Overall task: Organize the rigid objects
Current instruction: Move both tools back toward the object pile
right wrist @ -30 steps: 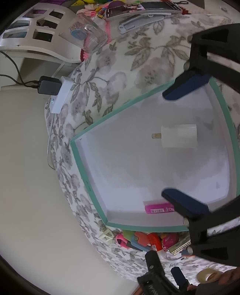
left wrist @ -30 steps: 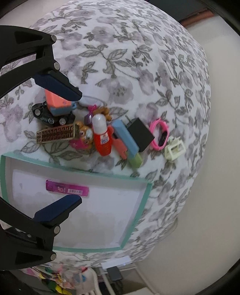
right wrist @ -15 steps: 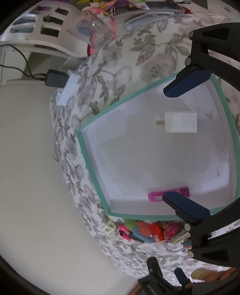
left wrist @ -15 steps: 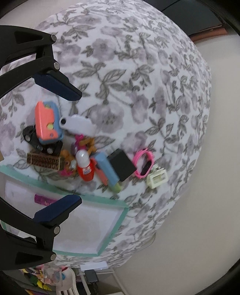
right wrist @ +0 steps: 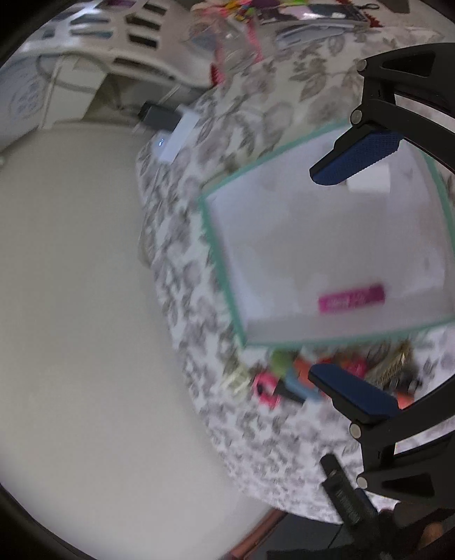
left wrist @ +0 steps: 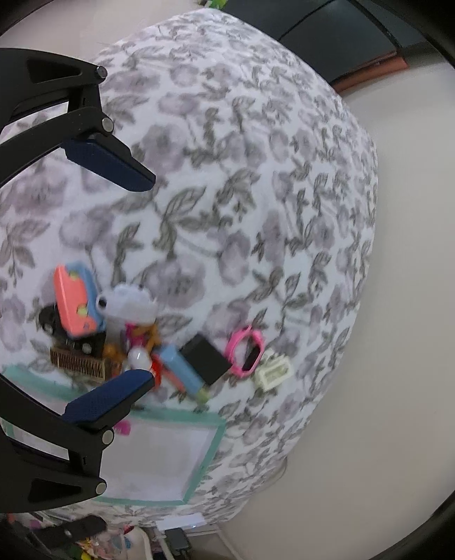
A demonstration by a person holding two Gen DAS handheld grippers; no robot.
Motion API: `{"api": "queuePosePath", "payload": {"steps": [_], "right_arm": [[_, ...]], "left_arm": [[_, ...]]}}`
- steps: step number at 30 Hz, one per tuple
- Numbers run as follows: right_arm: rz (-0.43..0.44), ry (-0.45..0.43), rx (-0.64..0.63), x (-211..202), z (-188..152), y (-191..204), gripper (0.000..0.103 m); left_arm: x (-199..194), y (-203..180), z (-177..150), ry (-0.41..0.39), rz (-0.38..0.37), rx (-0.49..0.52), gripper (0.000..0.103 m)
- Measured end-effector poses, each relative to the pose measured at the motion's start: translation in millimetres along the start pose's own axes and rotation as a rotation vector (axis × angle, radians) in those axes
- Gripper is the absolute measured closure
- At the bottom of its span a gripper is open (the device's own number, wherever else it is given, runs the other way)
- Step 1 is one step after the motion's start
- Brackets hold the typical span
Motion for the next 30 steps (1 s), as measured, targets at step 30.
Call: {"api": "queuePosePath", "payload": {"steps": [30], "right_arm": [[0.161, 0.242, -0.236, 67.5, -77.9, 99.3, 0.026]], "left_arm": [[50.9, 47.8, -45.8, 0.23, 0.092, -0.162, 0.002]]}}
Point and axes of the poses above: each gripper's, at about its wrist camera, not at the fingertips, and x roughly the way its jaws point, y to its left, z to its top, the point moved 9 cm from there along x, roughly the way its jaws point, and after that the axes turned 10 degrees about -x, right-handed, at the moved point
